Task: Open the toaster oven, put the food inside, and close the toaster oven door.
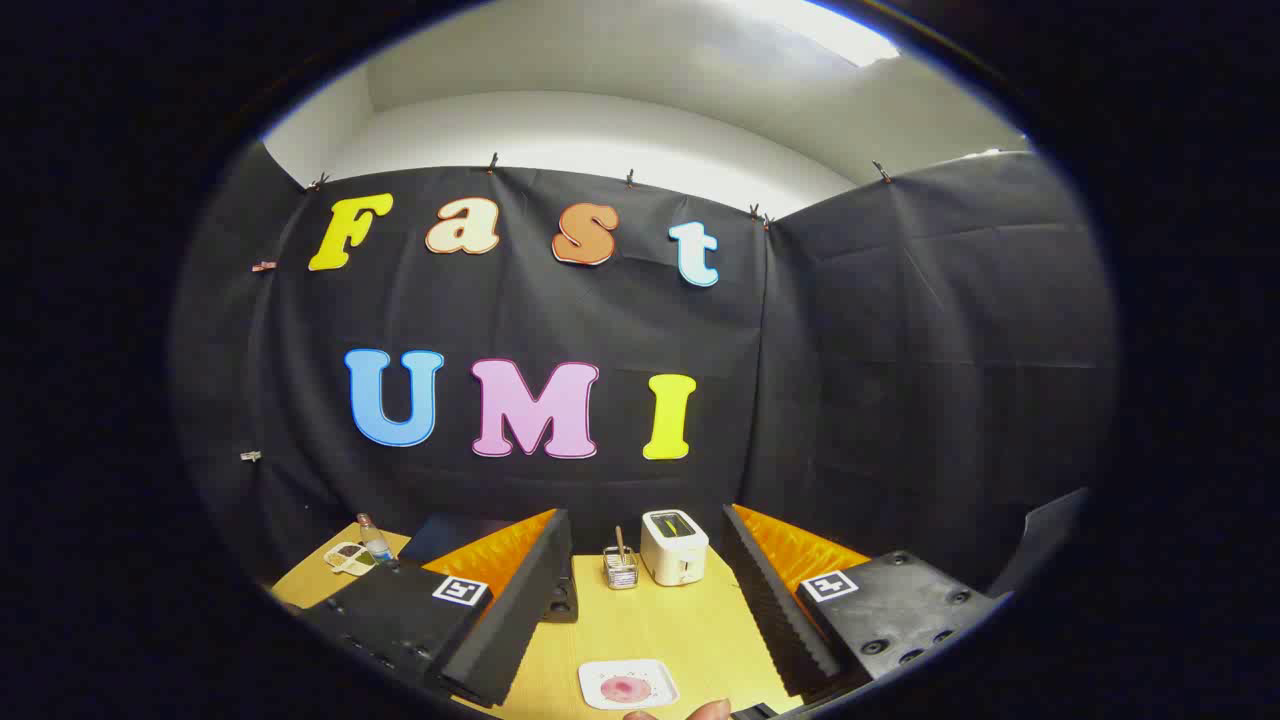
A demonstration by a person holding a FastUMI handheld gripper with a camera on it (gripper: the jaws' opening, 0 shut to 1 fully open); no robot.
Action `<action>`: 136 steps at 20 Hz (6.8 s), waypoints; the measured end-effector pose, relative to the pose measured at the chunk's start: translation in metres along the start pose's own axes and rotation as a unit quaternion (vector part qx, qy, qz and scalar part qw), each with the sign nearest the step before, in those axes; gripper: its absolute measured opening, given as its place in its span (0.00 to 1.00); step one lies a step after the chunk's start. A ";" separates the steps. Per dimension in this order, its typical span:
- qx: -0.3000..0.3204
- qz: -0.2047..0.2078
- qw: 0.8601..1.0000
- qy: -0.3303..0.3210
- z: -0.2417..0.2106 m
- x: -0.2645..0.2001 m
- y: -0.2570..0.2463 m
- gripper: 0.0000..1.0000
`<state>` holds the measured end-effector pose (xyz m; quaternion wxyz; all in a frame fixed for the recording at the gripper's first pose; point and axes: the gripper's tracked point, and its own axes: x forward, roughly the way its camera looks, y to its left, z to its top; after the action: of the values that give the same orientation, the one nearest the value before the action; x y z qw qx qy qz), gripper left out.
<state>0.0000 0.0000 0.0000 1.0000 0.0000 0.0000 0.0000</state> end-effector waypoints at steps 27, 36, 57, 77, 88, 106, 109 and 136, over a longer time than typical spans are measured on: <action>-0.018 0.043 0.999 0.018 -0.027 0.026 0.070 0.97; 0.014 0.113 0.990 0.089 -0.131 0.086 0.198 0.98; -0.001 0.104 0.963 0.250 -0.352 0.214 0.308 1.00; -0.017 0.094 0.939 0.331 -0.432 0.079 0.275 0.98; -0.001 0.128 0.920 0.369 -0.436 0.029 0.260 0.98; 0.056 0.074 0.865 0.493 -0.399 0.049 0.019 0.99; 0.034 0.077 0.826 0.557 -0.437 0.061 -0.014 0.99; 0.295 0.119 0.679 0.661 -0.513 0.049 -0.056 0.08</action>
<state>0.0489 -0.0563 -0.5133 0.6794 0.2948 0.6613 0.1188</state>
